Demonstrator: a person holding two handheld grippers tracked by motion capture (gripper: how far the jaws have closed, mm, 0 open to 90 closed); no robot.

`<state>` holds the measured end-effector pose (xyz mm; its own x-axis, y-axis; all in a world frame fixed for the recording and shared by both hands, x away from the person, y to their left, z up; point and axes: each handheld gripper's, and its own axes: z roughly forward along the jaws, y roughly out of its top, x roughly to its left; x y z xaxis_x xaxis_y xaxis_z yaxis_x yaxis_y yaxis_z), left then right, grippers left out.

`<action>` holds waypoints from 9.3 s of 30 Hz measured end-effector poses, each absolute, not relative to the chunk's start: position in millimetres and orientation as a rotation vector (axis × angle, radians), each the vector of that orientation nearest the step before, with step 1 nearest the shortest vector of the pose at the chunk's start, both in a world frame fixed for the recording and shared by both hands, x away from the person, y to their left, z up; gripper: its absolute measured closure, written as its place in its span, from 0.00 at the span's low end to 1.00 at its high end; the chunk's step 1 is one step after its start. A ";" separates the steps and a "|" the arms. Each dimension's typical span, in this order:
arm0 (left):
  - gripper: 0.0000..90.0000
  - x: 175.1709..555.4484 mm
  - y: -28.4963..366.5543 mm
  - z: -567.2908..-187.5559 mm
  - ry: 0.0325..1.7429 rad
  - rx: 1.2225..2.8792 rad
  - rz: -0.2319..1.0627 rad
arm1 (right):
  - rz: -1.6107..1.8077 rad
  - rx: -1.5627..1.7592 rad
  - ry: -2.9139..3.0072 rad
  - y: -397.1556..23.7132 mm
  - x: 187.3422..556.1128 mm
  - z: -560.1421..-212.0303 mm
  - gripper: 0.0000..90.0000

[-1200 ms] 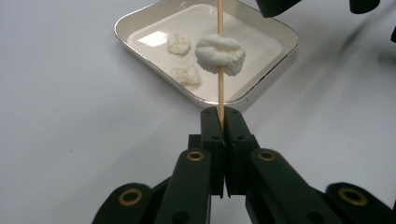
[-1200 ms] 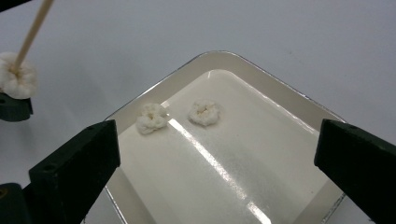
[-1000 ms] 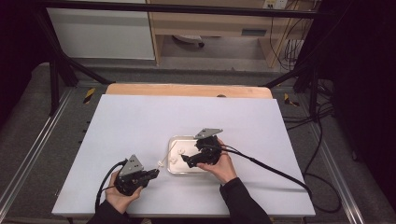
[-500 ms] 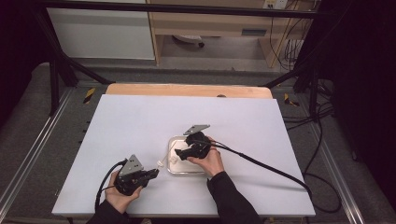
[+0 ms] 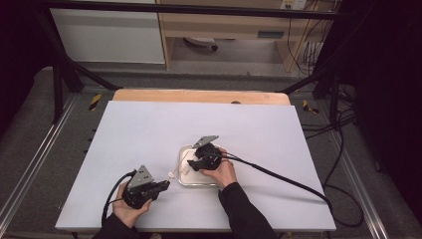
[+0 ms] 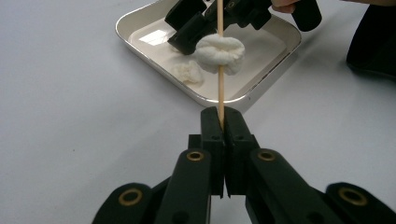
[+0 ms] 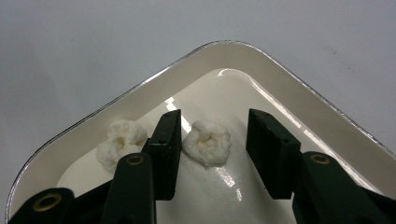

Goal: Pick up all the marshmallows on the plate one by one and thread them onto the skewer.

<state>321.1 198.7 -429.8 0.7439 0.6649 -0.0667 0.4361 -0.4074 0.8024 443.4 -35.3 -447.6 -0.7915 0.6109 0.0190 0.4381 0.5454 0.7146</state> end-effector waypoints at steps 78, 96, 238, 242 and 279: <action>0.99 307.5 179.5 -431.1 0.631 2.101 0.377 | 1.897 1.038 2.469 -114.9 399.2 -371.3 0.87; 0.98 304.7 178.4 -433.2 0.579 2.107 0.408 | 1.940 1.051 2.479 -111.7 395.4 -379.4 0.90; 0.98 321.2 211.9 -427.5 0.784 2.032 0.373 | 1.242 0.842 2.601 -45.3 411.7 -415.5 0.80; 0.98 319.0 208.2 -426.9 0.759 2.036 0.366 | 1.325 0.881 2.565 -65.0 409.0 -403.8 0.80; 0.98 309.9 184.9 -429.4 0.649 2.045 0.340 | 1.985 1.010 2.424 -112.0 396.9 -372.2 0.81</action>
